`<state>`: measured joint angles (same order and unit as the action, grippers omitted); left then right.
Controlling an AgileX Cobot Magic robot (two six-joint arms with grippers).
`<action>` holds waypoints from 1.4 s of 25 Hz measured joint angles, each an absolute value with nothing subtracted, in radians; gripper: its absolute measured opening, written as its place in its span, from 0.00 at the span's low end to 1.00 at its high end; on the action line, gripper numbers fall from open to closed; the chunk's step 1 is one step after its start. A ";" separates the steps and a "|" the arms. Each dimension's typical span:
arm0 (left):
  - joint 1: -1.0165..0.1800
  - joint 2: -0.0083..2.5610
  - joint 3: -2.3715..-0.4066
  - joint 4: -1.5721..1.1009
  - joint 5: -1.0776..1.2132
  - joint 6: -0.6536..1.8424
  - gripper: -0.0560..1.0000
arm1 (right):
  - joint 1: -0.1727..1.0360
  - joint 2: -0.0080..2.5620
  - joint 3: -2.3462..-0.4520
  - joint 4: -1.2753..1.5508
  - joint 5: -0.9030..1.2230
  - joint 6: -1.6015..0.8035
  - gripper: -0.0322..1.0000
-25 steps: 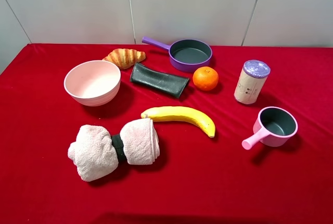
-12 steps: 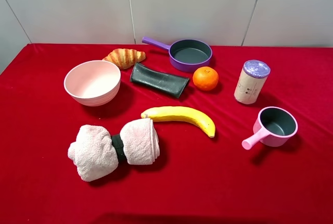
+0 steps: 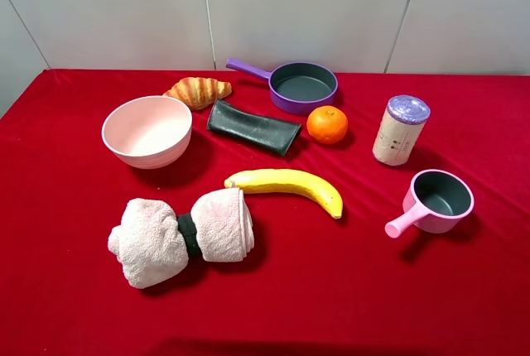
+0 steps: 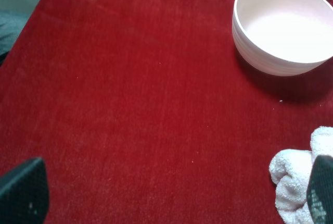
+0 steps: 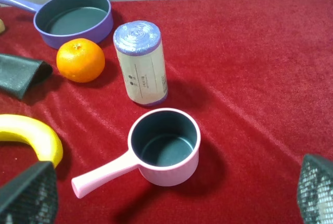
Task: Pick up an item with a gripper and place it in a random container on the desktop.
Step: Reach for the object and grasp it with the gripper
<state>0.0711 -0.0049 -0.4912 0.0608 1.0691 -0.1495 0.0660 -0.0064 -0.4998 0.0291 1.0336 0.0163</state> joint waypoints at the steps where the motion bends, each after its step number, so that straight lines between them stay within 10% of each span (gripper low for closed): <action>1: 0.071 -0.005 -0.491 0.061 1.069 -0.149 1.00 | 0.066 -0.006 -0.500 0.029 1.034 0.016 0.70; 35: 0.071 -0.005 -0.491 0.061 1.069 -0.149 1.00 | 0.066 0.247 -0.579 0.029 0.955 0.016 0.70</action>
<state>0.0711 -0.0049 -0.4912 0.0608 1.0691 -0.1495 0.0660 0.2469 -0.5787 0.0291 0.9548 0.0163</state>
